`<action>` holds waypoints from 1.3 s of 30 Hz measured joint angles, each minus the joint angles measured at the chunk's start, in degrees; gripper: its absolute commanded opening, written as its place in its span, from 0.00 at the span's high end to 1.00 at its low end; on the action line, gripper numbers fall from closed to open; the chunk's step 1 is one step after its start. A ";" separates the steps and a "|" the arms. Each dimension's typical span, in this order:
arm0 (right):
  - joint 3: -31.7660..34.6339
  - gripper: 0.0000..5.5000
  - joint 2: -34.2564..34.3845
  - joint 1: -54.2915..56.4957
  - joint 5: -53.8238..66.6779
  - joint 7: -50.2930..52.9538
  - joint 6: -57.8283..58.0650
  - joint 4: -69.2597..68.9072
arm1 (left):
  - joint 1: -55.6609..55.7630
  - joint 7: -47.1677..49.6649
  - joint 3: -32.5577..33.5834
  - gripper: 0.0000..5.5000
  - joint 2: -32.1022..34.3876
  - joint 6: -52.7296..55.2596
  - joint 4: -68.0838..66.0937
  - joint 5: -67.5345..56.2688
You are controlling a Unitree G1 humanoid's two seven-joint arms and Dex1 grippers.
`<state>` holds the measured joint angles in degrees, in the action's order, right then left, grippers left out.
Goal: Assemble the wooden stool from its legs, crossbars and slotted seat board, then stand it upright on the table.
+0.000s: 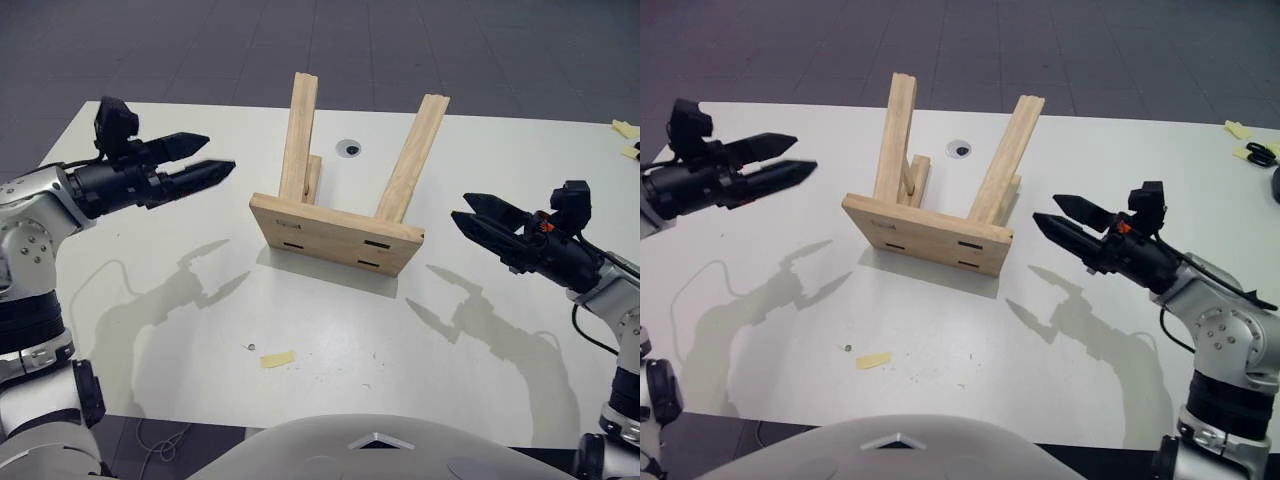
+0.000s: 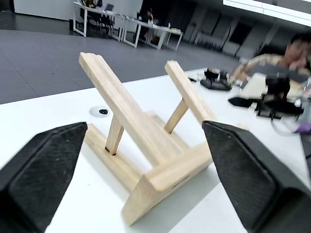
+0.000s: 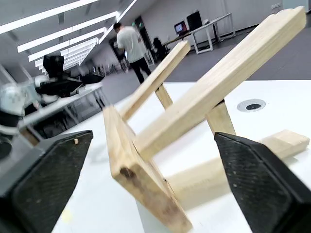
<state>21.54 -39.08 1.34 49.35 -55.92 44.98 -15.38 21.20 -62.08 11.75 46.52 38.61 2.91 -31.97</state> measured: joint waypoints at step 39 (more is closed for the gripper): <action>-26.52 0.61 -0.28 14.04 -22.84 -23.48 -18.30 25.70 | -8.33 -4.73 -16.47 0.59 -12.71 -6.83 -1.64 8.24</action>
<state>-4.98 -39.35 15.38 26.51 -79.40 26.68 10.32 12.87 -66.81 -4.72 33.81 31.79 1.26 -23.72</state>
